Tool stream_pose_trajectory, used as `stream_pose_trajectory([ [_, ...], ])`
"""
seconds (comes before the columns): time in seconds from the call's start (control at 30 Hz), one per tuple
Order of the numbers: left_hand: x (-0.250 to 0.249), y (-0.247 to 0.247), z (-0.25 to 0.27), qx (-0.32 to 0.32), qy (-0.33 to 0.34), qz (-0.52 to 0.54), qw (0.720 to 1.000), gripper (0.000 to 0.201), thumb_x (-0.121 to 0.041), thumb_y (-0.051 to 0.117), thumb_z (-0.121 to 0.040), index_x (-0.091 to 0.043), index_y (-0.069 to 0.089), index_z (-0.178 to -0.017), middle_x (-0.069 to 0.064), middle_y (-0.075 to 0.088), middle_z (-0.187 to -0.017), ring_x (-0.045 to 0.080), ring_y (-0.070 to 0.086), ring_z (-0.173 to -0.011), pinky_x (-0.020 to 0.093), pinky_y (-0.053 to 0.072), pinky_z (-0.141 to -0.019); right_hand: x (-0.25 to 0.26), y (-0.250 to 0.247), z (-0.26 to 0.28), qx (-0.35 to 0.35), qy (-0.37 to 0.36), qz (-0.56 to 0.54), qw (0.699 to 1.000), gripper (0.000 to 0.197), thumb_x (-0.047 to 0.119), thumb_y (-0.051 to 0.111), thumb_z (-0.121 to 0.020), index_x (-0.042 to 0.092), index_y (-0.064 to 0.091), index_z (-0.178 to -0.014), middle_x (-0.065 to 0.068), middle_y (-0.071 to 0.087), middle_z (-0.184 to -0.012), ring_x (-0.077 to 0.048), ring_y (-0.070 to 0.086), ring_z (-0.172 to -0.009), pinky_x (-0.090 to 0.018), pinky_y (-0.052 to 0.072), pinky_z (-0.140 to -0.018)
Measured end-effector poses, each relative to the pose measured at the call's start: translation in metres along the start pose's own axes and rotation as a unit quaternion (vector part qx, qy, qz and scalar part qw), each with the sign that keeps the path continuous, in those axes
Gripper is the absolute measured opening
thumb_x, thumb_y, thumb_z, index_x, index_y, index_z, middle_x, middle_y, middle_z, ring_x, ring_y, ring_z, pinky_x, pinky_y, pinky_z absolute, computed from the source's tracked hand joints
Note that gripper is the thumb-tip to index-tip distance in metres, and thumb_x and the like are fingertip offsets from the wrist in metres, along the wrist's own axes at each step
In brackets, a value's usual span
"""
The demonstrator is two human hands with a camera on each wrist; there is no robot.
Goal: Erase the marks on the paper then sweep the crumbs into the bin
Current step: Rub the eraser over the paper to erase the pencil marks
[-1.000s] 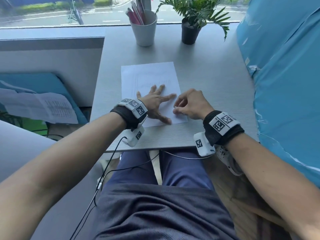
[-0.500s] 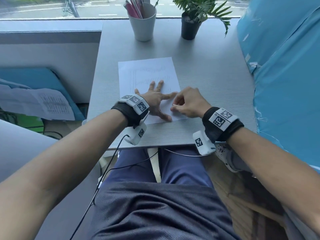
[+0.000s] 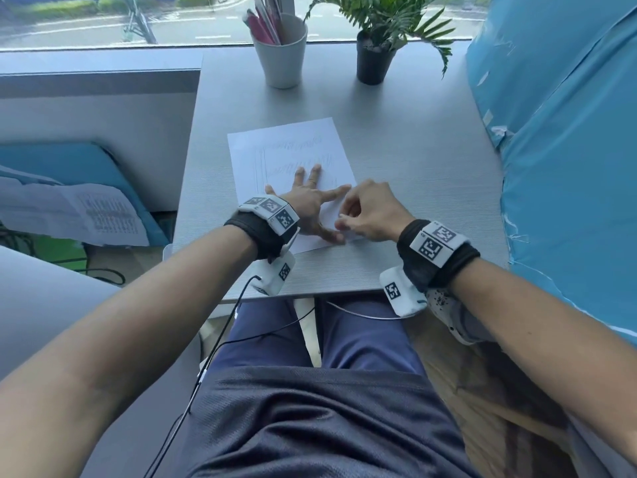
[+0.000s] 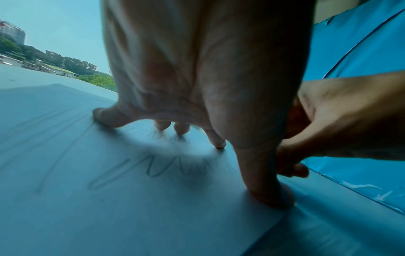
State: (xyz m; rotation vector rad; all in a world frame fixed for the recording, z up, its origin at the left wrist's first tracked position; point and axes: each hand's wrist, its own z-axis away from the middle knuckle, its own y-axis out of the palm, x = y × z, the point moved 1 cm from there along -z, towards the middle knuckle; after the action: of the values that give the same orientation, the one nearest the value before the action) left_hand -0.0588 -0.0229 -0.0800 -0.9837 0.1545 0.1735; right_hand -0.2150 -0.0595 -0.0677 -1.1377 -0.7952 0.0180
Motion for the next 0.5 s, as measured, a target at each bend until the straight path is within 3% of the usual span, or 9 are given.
stream_pose_trajectory([
  [0.17,-0.010,-0.002,0.001,-0.014,-0.067,0.005,0.998,0.112,-0.089,0.060,-0.061,-0.059,-0.004,-0.148,0.006,-0.022,-0.162,0.038,-0.017,-0.149,0.086,0.010,-0.097,-0.015,-0.015,-0.017,-0.079,0.067,-0.021,0.994,0.014,0.023,0.082,-0.071,0.012,0.077,-0.078,0.000,0.070,-0.073,-0.011,0.064,-0.070,-0.022,0.051,-0.069],
  [0.23,-0.015,-0.012,0.002,-0.018,-0.082,-0.019,0.996,0.108,-0.084,0.062,-0.065,-0.053,0.006,-0.152,0.014,-0.003,-0.164,0.042,0.000,-0.149,0.085,0.009,-0.099,-0.013,-0.013,-0.021,-0.079,0.067,-0.013,0.995,0.013,0.022,0.082,-0.070,0.013,0.076,-0.077,-0.001,0.072,-0.074,-0.012,0.066,-0.071,-0.023,0.053,-0.069],
  [0.3,-0.015,-0.022,0.004,-0.037,-0.044,-0.060,0.997,0.106,-0.072,0.073,-0.068,-0.037,0.022,-0.154,0.015,0.017,-0.160,0.038,0.014,-0.148,0.081,0.012,-0.103,-0.013,-0.012,-0.025,-0.079,0.071,-0.013,0.994,0.014,0.023,0.084,-0.069,0.013,0.076,-0.075,-0.001,0.072,-0.074,-0.012,0.066,-0.072,-0.024,0.054,-0.070],
  [0.37,-0.007,-0.024,0.004,-0.047,0.041,-0.057,0.996,0.107,-0.058,0.081,-0.068,-0.025,0.027,-0.154,0.010,0.011,-0.164,0.030,0.010,-0.151,0.068,0.014,-0.114,-0.015,-0.014,-0.028,-0.076,0.073,-0.015,0.994,0.015,0.025,0.084,-0.069,0.013,0.076,-0.075,0.000,0.071,-0.074,-0.011,0.064,-0.073,-0.022,0.051,-0.069],
  [0.43,0.006,-0.020,0.001,-0.026,0.101,-0.033,0.994,0.118,-0.055,0.085,-0.064,-0.031,0.017,-0.157,0.004,-0.001,-0.166,0.024,0.002,-0.152,0.056,0.012,-0.120,-0.015,-0.016,-0.029,-0.068,0.066,-0.019,0.995,0.016,0.026,0.083,-0.069,0.013,0.077,-0.076,0.000,0.071,-0.075,-0.011,0.064,-0.074,-0.020,0.048,-0.068],
  [0.5,0.014,-0.016,-0.003,-0.005,0.110,-0.030,0.994,0.127,-0.060,0.085,-0.060,-0.039,0.006,-0.157,-0.002,-0.009,-0.165,0.019,-0.008,-0.152,0.062,0.006,-0.118,-0.015,-0.018,-0.029,-0.066,0.065,-0.027,0.995,0.016,0.026,0.083,-0.070,0.012,0.077,-0.078,-0.001,0.071,-0.076,-0.010,0.064,-0.074,-0.019,0.048,-0.069],
])
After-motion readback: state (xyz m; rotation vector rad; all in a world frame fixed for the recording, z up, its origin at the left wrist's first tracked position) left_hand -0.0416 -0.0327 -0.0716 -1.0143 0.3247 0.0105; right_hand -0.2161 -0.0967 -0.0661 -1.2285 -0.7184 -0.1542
